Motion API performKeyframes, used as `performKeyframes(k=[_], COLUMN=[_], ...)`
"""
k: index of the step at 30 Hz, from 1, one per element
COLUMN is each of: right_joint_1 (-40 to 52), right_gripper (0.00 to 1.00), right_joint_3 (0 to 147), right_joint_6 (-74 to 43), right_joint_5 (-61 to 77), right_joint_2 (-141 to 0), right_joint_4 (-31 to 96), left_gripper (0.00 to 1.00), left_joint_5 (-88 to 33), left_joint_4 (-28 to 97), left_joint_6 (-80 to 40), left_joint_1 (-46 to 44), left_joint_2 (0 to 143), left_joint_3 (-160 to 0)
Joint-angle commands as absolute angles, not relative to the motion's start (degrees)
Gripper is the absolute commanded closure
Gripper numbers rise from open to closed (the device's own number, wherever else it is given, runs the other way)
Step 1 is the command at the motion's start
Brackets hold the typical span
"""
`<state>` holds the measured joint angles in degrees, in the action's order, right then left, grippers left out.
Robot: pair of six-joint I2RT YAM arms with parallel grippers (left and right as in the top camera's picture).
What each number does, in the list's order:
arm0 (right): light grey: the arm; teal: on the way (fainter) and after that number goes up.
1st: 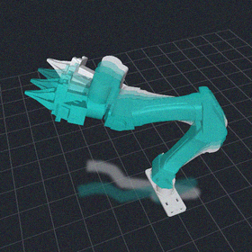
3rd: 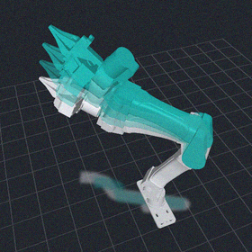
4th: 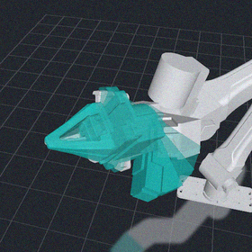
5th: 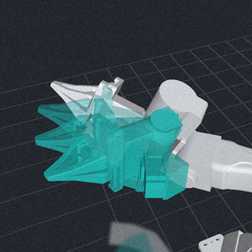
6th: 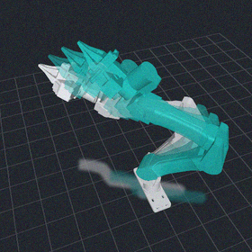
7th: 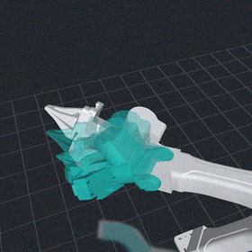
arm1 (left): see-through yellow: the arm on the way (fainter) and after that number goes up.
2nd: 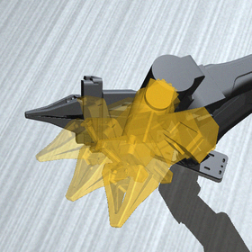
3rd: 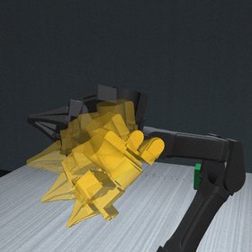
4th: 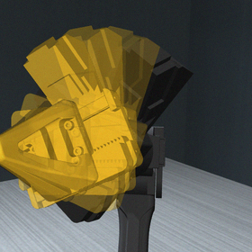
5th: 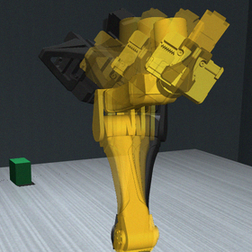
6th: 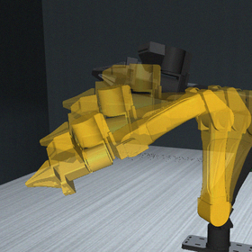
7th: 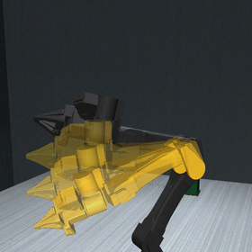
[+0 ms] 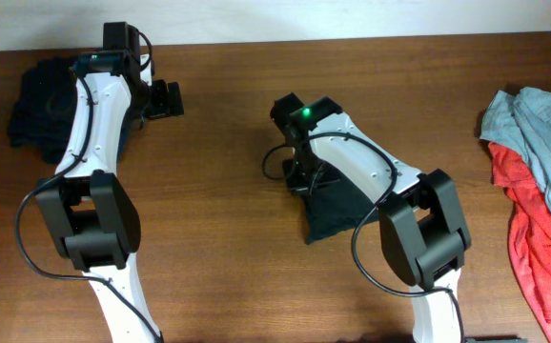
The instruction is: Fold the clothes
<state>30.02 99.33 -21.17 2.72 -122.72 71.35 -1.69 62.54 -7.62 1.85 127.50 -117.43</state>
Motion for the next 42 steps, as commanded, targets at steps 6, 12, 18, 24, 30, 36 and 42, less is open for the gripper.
performKeyframes(k=[6,12,18,24,30,36,42], right_joint_1=[30.6,28.6,22.3,15.1,10.3,9.8,9.9], right_gripper=[0.43,0.36,0.39,0.87,0.96,0.96,0.96], right_joint_3=[101.2,107.3,113.3,112.8,106.0,94.2,84.0], right_joint_6=[-19.9,-15.2,-9.5,-0.5,6.2,9.4,9.4], right_joint_5=[3.4,4.8,11.3,23.4,36.0,46.8,50.9], right_joint_2=[-120.4,-118.5,-114.6,-113.1,-113.6,-113.8,-113.8], right_joint_4=[71.2,73.6,78.4,80.8,75.1,64.2,53.0], left_gripper=[0.01,0.01,0.01,0.01,0.01,0.01,0.01], left_joint_5=[-2.2,-2.2,-2.2,-2.2,-2.2,-2.2,-2.2], left_joint_4=[62.6,62.6,62.6,62.6,62.6,62.6,62.6], left_joint_6=[-8.3,-8.3,-8.3,-8.3,-8.3,-8.3,-8.3], left_joint_1=[1.9,1.9,1.9,1.9,1.9,1.9,1.9], left_joint_2=[126.6,126.6,126.6,126.6,126.6,126.6,126.6], left_joint_3=[-117.4,-117.4,-117.4,-117.4,-117.4,-117.4,-117.4])
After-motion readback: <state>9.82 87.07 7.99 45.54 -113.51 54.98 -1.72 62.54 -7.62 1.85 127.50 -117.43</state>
